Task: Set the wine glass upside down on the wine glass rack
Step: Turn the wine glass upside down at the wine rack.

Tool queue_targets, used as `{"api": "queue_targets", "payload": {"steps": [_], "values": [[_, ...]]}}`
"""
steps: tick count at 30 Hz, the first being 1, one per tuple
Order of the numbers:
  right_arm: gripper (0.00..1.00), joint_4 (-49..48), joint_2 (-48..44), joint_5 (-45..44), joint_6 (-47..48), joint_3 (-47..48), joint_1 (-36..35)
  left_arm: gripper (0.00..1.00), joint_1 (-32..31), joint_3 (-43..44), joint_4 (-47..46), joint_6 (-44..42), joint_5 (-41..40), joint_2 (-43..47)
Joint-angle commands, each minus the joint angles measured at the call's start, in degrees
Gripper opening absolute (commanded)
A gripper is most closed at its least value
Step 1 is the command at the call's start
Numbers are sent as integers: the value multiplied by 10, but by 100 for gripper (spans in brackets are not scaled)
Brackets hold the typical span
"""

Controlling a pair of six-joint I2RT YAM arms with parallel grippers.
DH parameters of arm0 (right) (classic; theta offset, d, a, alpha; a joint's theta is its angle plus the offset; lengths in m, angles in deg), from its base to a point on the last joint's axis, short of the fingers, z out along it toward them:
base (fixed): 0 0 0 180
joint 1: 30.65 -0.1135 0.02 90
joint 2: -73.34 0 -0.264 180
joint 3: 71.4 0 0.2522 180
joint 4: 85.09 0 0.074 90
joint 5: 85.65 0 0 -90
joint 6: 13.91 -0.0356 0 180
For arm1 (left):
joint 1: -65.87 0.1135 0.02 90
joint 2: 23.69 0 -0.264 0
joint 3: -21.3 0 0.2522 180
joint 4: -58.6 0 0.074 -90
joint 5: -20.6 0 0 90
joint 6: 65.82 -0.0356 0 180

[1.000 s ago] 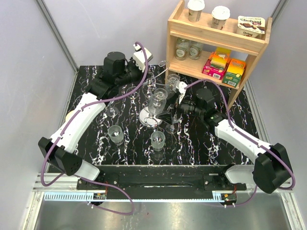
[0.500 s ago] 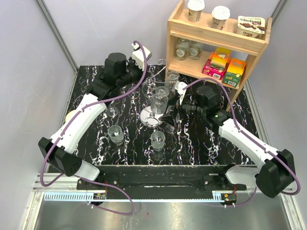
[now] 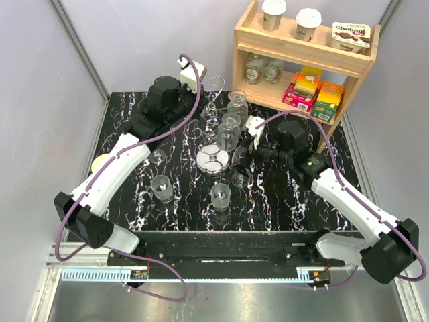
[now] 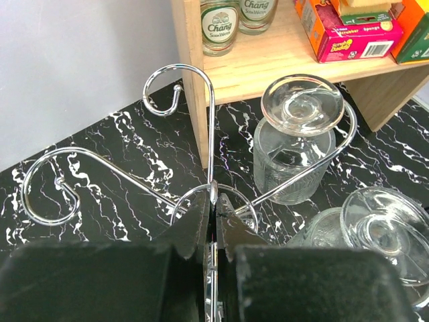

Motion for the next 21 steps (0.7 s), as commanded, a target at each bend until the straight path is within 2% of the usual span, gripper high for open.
{"api": "queue_targets", "payload": {"steps": [1,6,12,21], "values": [[99,22,-15,-29,21,33,-4,0,-3,8,-20,56,-92,-10],[99,35,-17,-46,30,39,-1,0,-14,24,-12,89,-129,-28],[100,41,-26,-65,12,27,11,0,-47,53,16,110,-226,-47],[100,81,-24,-106,24,45,17,0,-51,58,34,161,-250,-42]]}}
